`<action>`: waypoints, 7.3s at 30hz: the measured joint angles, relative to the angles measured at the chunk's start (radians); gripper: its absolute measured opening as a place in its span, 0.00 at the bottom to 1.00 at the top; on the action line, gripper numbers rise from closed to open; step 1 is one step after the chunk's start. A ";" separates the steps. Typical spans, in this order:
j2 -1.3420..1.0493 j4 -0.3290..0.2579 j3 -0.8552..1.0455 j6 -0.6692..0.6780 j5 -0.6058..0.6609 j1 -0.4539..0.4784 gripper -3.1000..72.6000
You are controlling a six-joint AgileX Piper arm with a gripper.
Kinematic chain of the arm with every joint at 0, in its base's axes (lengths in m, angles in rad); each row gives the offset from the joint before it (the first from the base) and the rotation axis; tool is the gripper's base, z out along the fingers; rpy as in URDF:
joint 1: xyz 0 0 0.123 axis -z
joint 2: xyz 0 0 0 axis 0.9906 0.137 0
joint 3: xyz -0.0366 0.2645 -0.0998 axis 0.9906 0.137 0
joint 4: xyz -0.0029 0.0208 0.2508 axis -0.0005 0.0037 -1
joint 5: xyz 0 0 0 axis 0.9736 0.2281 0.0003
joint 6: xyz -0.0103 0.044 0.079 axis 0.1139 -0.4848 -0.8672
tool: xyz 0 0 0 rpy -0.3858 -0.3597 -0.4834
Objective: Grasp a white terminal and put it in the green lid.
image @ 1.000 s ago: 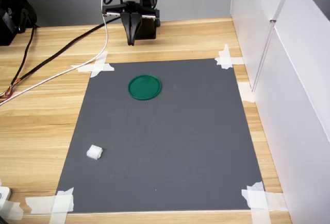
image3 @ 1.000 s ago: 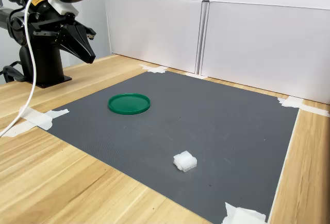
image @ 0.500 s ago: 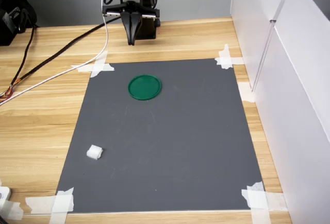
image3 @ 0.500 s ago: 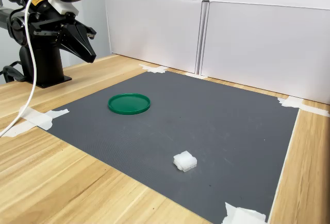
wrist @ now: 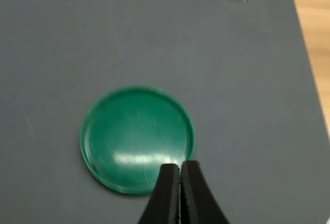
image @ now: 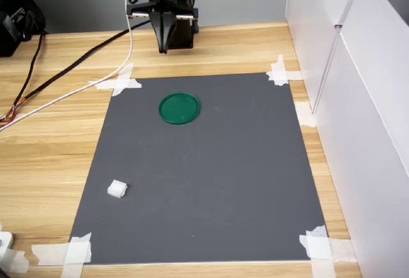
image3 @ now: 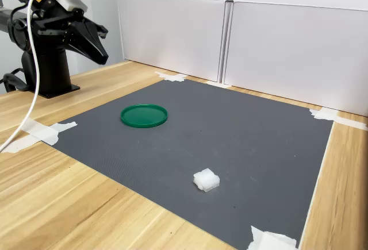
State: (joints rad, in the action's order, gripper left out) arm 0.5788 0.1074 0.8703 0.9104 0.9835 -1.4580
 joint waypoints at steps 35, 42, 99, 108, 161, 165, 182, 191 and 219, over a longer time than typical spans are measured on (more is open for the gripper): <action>1.190 0.051 -0.779 0.032 0.222 0.000 0.01; 1.363 -0.186 -0.939 0.328 0.303 0.123 0.01; 1.822 -0.132 -1.552 0.708 0.705 0.211 0.89; 1.906 -0.057 -1.602 0.791 0.702 0.211 0.87; 1.930 -0.125 -1.595 0.785 0.675 0.211 0.41; 1.822 -0.126 -1.501 0.783 0.655 0.211 0.41; 1.436 -0.129 -0.901 0.965 0.541 0.180 0.41; 1.352 -0.088 -0.766 0.922 0.500 0.050 0.41; 1.381 -0.046 -0.699 0.854 0.377 0.007 0.76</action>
State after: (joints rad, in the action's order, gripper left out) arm 1.9600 0.0612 0.1715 1.7645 1.3603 -1.4510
